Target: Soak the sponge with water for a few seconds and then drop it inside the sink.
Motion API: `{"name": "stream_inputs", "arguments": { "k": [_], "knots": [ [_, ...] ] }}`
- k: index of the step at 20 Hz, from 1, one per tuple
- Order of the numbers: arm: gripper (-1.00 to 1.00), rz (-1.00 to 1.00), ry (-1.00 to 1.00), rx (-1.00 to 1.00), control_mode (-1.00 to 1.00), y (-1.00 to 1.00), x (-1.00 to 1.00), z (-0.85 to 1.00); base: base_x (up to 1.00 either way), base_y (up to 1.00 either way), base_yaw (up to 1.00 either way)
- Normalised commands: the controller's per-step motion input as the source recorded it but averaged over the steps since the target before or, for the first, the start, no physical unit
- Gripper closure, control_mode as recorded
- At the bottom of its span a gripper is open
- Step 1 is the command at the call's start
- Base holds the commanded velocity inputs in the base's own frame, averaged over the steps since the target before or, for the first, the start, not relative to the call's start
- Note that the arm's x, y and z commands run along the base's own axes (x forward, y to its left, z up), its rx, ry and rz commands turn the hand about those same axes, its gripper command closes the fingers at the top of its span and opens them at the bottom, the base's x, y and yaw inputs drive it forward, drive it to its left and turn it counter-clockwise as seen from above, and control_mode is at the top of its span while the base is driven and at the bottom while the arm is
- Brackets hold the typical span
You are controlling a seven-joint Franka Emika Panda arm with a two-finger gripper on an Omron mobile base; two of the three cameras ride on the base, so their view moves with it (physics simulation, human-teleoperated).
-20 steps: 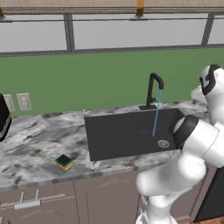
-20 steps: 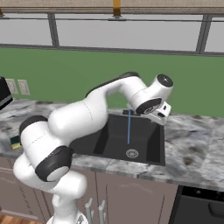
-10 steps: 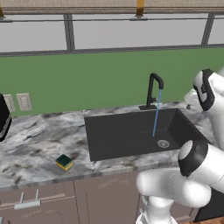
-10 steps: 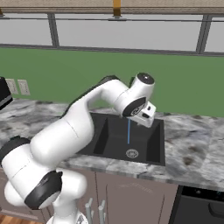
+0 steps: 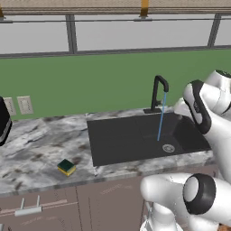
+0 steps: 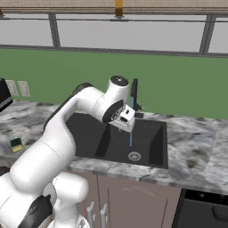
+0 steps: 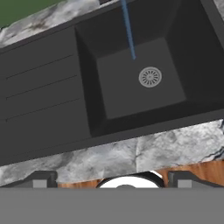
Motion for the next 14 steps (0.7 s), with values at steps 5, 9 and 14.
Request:
{"name": "stream_inputs", "arguments": {
  "k": [5, 9, 14],
  "knots": [
    [-1.00, 0.00, 0.05, -0.01, -1.00, 0.72, -0.20, 0.00, 0.00, 0.00, 0.00],
    [-1.00, 0.00, 0.07, -0.03, -1.00, 0.73, -0.07, 0.00, 0.00, 0.00, 0.00],
    [-1.00, 0.02, 0.08, -0.03, -1.00, 0.72, 0.00, 0.00, 0.00, 0.00, 0.00]
  ]
}}
